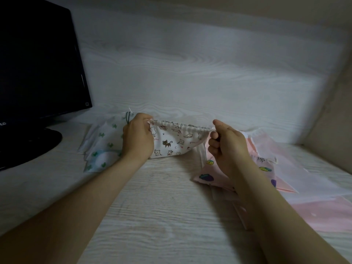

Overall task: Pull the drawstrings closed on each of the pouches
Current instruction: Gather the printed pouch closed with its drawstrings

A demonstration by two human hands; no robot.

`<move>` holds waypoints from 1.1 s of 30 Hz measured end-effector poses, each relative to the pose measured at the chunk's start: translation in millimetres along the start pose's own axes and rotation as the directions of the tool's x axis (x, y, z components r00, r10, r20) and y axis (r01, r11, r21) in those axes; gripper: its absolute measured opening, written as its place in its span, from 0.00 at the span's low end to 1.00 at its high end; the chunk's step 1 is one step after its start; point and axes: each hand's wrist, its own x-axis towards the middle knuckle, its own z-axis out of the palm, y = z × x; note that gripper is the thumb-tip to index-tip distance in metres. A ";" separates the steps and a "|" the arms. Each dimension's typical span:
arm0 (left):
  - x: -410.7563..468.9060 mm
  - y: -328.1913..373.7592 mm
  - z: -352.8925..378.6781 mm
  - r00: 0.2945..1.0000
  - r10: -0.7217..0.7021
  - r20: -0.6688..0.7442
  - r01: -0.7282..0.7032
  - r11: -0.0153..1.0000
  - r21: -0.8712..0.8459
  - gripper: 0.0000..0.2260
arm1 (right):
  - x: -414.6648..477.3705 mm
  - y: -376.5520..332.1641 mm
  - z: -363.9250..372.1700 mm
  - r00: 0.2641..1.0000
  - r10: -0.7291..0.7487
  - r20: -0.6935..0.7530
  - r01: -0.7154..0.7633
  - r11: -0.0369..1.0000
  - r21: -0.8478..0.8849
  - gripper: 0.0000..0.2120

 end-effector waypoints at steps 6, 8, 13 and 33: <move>4.2 -2.0 -1.2 0.977 -0.205 -0.066 0.187 0.960 -0.210 0.16 | -1.1 1.1 1.4 0.998 0.041 -0.042 -0.031 0.976 0.217 0.17; 6.3 -3.0 -1.0 0.946 -0.323 -0.038 0.288 0.886 -0.362 0.17 | 0.1 -0.1 2.2 0.992 0.052 -0.113 -0.012 0.944 0.330 0.14; 5.2 7.2 -6.6 0.873 -0.483 0.066 0.379 0.588 -0.715 0.15 | 0.5 0.9 0.2 0.964 0.028 -0.264 0.088 0.905 0.415 0.03; 14.6 1.4 -15.6 0.991 -0.133 -0.005 0.133 0.991 -0.017 0.14 | 2.8 1.2 -9.2 0.898 -0.030 -0.438 0.092 0.988 0.120 0.14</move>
